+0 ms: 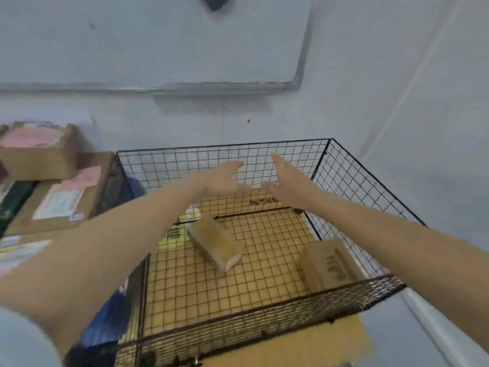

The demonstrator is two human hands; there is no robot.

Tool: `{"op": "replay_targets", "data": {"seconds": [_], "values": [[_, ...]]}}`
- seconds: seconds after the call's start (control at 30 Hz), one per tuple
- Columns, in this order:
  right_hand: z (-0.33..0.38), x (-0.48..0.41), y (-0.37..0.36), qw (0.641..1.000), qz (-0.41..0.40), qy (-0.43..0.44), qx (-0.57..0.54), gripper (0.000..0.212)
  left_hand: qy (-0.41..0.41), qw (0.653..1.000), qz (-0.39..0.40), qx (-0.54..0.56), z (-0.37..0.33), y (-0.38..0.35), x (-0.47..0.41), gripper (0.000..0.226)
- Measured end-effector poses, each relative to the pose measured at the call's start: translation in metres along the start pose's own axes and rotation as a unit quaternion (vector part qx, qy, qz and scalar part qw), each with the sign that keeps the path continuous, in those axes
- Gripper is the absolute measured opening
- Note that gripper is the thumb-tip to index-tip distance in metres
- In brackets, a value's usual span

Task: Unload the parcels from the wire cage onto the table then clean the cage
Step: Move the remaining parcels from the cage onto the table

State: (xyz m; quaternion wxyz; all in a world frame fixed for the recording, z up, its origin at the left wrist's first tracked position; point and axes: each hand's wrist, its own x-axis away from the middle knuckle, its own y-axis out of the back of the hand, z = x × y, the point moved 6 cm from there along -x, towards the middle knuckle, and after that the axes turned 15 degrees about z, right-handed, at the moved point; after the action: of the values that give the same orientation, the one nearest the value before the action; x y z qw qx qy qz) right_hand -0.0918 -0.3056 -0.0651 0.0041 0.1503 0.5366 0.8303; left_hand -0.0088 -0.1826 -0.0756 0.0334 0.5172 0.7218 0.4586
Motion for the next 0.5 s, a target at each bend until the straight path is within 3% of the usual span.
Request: {"op": "replay_targets", "data": {"seconds": [0.17,0.27,0.37,0.5], "values": [[-0.088,0.000,-0.028,0.990,0.127,-0.052,0.031,0.063,0.022,0.989,0.144,-0.036,-0.025,-0.087,-0.056,0.075],[-0.125,0.005,-0.060,0.959,0.255,-0.088,0.092,0.052,0.063,0.973,0.211,-0.070,-0.034,-0.122,-0.079,0.079],[-0.156,0.012,-0.077,0.923,0.336,-0.114,0.151,0.057,0.073,0.962,0.252,-0.077,-0.045,-0.147,-0.100,0.076],[-0.184,0.017,-0.085,0.891,0.374,-0.169,0.191,0.069,0.070,0.953,0.288,-0.062,-0.059,-0.183,-0.124,0.077]]}}
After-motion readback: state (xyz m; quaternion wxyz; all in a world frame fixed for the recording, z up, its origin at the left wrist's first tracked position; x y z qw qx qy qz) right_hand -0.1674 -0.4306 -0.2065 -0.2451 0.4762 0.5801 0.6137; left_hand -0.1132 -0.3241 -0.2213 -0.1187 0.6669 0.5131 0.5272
